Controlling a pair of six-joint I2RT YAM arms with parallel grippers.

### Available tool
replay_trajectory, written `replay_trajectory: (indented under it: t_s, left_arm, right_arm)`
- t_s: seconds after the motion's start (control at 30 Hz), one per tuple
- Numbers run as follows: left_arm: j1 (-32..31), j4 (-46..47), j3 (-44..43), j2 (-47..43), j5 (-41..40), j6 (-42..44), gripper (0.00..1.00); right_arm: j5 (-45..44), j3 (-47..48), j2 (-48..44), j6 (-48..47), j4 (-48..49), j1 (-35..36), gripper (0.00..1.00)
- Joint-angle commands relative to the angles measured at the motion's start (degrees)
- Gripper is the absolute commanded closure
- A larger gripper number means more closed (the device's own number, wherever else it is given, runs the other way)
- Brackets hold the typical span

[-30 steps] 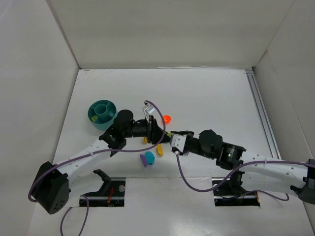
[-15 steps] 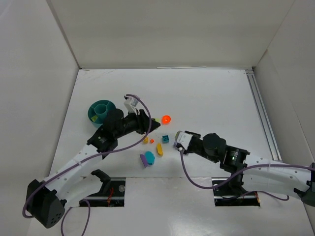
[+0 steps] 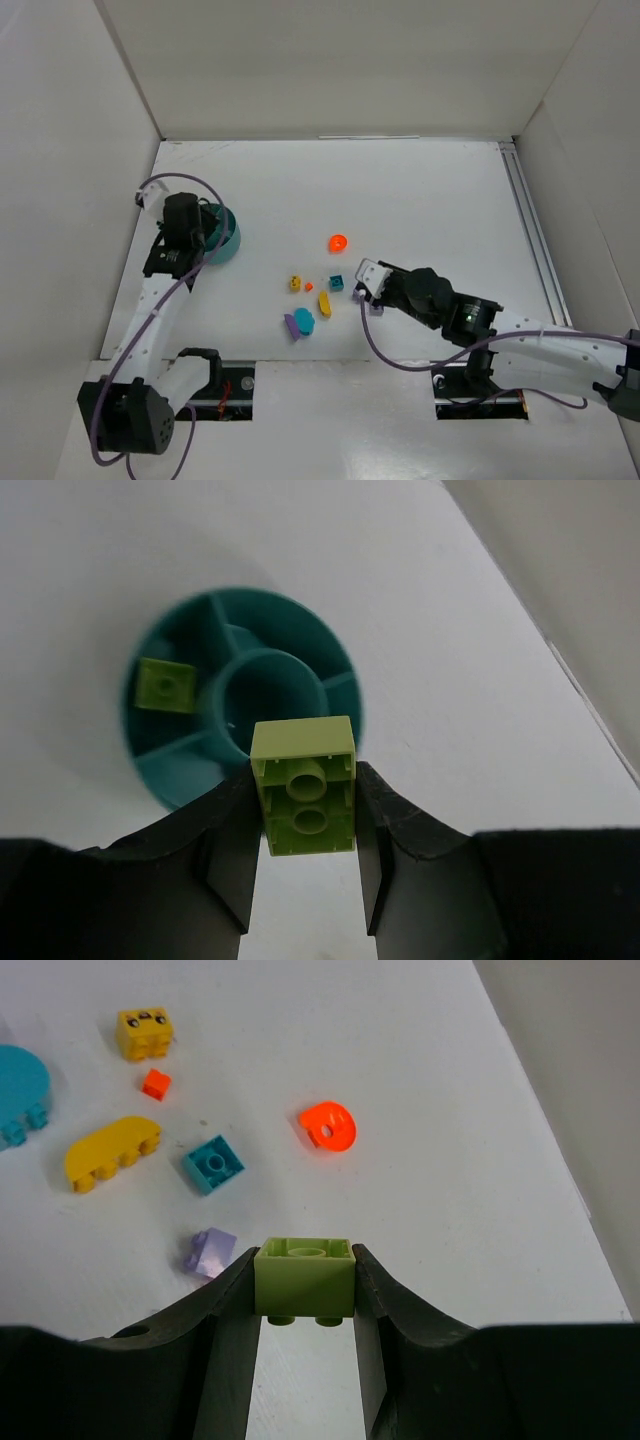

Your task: Sort the legos into containers by color

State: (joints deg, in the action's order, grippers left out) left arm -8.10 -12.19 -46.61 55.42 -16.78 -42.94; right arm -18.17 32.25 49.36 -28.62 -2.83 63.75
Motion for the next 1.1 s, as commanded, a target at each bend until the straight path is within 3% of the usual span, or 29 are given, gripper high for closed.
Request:
replay_trajectory:
  t_s: [0.0, 0.2, 0.3, 0.57, 0.67, 1.0, 1.07]
  left_arm:
    - [8.2, -1.0, -1.6, 0.9, -0.2, -0.7, 0.90]
    - [8.2, -1.0, -2.8, 2.9, -9.7, 1.3, 0.90]
    - [8.8, -1.0, -4.3, 4.6, -11.0, 2.0, 0.86]
    - [13.0, 0.8, -6.3, 11.3, -8.2, 3.3, 0.83]
    - [13.5, 1.8, -6.3, 13.6, -7.1, 3.9, 0.73]
    - [14.1, 3.0, -6.8, 18.5, -5.7, 5.0, 0.68]
    - [14.6, 3.5, -6.8, 19.2, -5.7, 5.6, 0.62]
  right_arm:
    - [1.3, 4.4, 3.8, 0.1, 0.6, -4.8, 0.70]
    - [17.1, 9.0, 13.3, -2.2, 1.9, -18.8, 0.73]
    - [20.0, 10.3, 14.6, -3.0, 1.9, -22.4, 0.73]
    - [23.1, 10.8, 16.5, -4.2, 3.0, -25.7, 0.73]
    - [23.1, 10.8, 16.5, -4.2, 3.0, -26.7, 0.73]
    - [23.6, 10.3, 16.5, -4.2, 3.0, -27.3, 0.72]
    - [24.1, 10.3, 16.5, -4.2, 3.0, -27.3, 0.72]
